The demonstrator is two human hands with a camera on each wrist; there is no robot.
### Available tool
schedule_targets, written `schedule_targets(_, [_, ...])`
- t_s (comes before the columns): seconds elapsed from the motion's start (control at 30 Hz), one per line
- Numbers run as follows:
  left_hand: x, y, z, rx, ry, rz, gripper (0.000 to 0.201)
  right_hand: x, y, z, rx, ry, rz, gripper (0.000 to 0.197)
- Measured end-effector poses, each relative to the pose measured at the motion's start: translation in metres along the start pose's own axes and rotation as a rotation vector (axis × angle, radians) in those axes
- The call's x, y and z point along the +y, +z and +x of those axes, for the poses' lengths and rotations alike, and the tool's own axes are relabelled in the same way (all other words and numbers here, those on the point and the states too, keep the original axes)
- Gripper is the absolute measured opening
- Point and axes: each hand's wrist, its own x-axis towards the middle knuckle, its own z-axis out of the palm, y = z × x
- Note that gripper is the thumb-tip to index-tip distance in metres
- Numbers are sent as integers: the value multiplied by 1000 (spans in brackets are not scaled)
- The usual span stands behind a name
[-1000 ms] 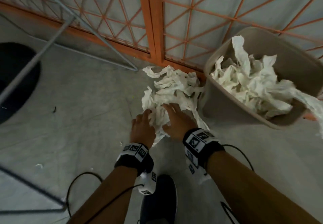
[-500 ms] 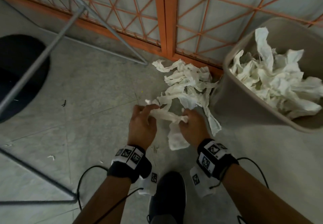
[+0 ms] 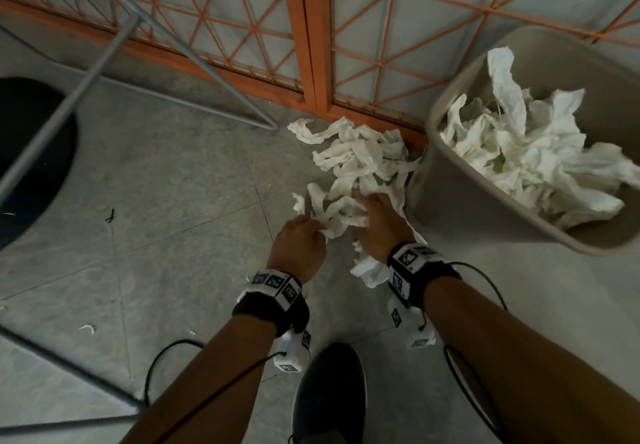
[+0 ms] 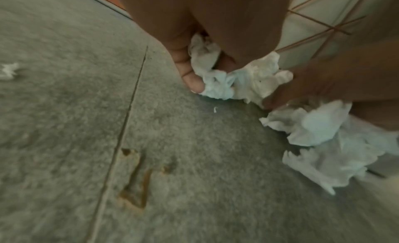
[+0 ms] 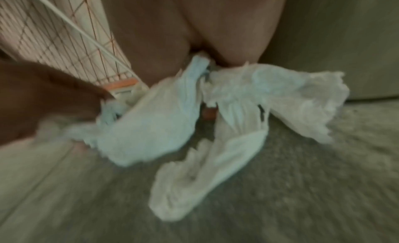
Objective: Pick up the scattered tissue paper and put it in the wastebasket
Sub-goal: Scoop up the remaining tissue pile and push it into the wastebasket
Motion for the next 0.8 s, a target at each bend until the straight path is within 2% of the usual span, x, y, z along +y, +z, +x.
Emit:
schedule_targets(0.07, [3, -7, -3, 93, -19, -52, 21, 5, 9, -4, 92, -33, -42, 39])
schedule_targets(0.13, [4, -15, -1, 158, -44, -68, 31, 9, 15, -10, 142, -66, -37, 29])
schedule_targets(0.2, [6, -21, 7, 189, -14, -56, 28, 14, 20, -15, 146, -39, 37, 35])
schedule_targets(0.3, [15, -27, 24, 218, 55, -115, 6, 18, 23, -27, 188, 14, 149, 43])
schedule_targets(0.33, [19, -28, 27, 210, 79, -136, 12, 19, 22, -31, 220, 10, 165, 37])
schedule_targets(0.4, [29, -26, 35, 127, 146, -130, 42, 20, 21, -37, 289, 3, 182, 19])
schedule_targets(0.43, [34, -23, 38, 65, 178, -99, 57, 21, 20, -40, 306, 3, 211, 23])
schedule_targets(0.47, [38, -20, 42, -3, 202, -46, 70, 21, 19, -42, 305, 4, 234, 35])
schedule_targets(0.53, [41, -9, 48, -143, 221, 68, 77, 25, 19, -42, 258, 15, 210, 59])
schedule_targets(0.6, [42, 0, 50, -253, 197, 101, 60, 30, 22, -42, 160, 54, 179, 71])
schedule_targets(0.67, [40, 4, 45, -284, 166, 108, 36, 33, 24, -42, 127, 65, 166, 70])
schedule_targets(0.73, [39, 4, 35, -246, 144, 120, 25, 36, 26, -43, 181, 30, 151, 54])
schedule_targets(0.8, [36, 2, 24, -145, 122, 42, 19, 34, 25, -46, 182, 52, 139, 33])
